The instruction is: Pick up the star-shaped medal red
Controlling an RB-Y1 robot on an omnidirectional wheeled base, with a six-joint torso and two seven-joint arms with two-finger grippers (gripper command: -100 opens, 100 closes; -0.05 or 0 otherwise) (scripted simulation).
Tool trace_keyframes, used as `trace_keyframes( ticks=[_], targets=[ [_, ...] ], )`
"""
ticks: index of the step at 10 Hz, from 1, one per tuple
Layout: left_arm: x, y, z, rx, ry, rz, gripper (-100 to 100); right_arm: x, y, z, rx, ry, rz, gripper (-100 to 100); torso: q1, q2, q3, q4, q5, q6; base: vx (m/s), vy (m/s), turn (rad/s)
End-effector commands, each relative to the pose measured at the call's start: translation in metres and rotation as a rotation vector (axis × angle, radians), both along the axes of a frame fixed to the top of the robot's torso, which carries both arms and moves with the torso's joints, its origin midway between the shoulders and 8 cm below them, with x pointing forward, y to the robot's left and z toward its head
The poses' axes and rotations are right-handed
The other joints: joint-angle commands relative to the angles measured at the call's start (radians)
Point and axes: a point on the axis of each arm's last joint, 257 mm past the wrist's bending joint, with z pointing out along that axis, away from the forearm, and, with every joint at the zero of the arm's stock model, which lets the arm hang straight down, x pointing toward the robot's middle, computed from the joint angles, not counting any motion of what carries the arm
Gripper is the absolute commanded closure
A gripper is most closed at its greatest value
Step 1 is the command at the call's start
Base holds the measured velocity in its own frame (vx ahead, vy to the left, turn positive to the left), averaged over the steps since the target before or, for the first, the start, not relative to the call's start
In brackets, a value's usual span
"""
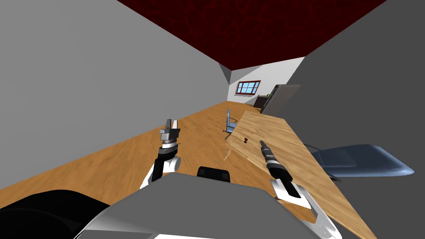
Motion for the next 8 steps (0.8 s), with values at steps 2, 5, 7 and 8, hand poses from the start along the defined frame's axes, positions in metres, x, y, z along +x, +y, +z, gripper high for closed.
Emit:
trace_keyframes(
  ticks=[2,5,7,8],
  targets=[
    [0.000,0.000,0.000,0.000,0.000,0.000,0,-0.010,-0.027,-0.040,-0.048,0.123,-0.042,-100,0.000,-0.001,0.000,0.000,0.000,-0.001,0.020,0.064,0.201],
    [0.000,0.000,0.000,0.000,0.000,0.000,0,-0.020,-0.048,-0.071,-0.088,0.231,-0.072,-100,-0.001,-0.001,-0.001,0.000,0.000,-0.001,0.034,0.056,0.162],
    [0.000,0.000,0.000,0.000,0.000,0.000,0,-0.028,-0.059,-0.092,-0.104,0.297,-0.090,-100,-0.001,-0.002,-0.001,0.000,0.000,0.000,0.034,0.040,0.111],
    [0.000,0.000,0.000,0.000,0.000,0.000,0,-0.029,-0.060,-0.093,-0.103,0.300,-0.092,-100,-0.002,-0.002,-0.001,0.000,0.000,0.000,0.028,0.022,0.104]
  ],
)
